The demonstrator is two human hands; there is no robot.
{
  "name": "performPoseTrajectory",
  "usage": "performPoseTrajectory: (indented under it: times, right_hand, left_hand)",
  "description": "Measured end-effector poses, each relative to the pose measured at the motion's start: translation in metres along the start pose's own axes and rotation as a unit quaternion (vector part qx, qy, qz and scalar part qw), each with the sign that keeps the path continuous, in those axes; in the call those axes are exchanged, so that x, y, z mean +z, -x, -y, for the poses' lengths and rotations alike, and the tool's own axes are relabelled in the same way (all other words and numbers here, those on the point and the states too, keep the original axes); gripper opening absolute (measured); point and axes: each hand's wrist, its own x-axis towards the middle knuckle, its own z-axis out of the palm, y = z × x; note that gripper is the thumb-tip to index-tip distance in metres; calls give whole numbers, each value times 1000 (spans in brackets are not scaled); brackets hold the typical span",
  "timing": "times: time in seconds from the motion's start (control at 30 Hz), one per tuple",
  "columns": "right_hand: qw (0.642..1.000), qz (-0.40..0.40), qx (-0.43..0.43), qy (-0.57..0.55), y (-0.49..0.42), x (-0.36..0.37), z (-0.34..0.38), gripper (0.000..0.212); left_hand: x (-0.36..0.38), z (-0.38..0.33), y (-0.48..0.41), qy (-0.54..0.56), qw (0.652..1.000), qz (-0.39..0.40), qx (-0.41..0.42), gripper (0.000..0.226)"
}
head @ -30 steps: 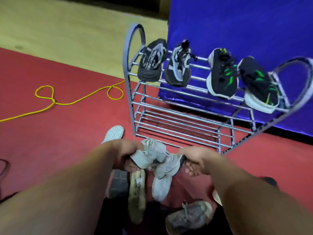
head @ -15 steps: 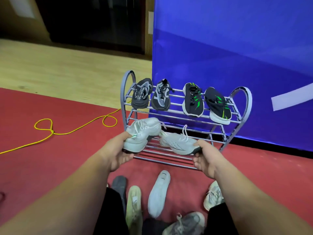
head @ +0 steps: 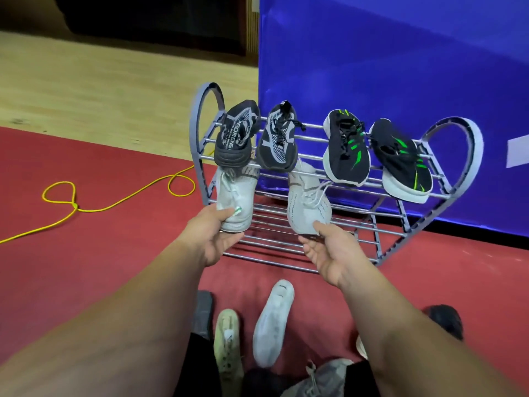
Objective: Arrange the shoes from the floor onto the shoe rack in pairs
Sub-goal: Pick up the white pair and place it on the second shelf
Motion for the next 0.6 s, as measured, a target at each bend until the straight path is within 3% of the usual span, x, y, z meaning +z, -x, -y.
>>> performPoseTrajectory:
  times: [0.07, 0.2, 0.27, 0.47, 0.53, 0.6]
  right_hand:
    - [1000, 0, 7, -22, -16, 1, 0, 8]
    - [998, 4, 22, -60, -41, 6, -5, 17]
    - [997, 13, 22, -75, -50, 12, -9, 23]
    - [996, 54, 4, -73, -69, 44, -10, 20]
    - [998, 49, 35, -24, -73, 46, -21, 32]
    - [995, 41, 78, 49, -77, 43, -34, 51]
  left_hand:
    - [10, -1, -20, 17, 1000, -4, 18, 36]
    - [21, 2, -50, 54, 997, -55, 12, 76]
    - [20, 8, -56, 52, 995, -81, 3, 81]
    - [9, 18, -76, 78, 992, -97, 14, 51]
    - [6, 21, -80, 80, 991, -105, 20, 39]
    - [4, 24, -85, 85, 990, -108, 26, 41]
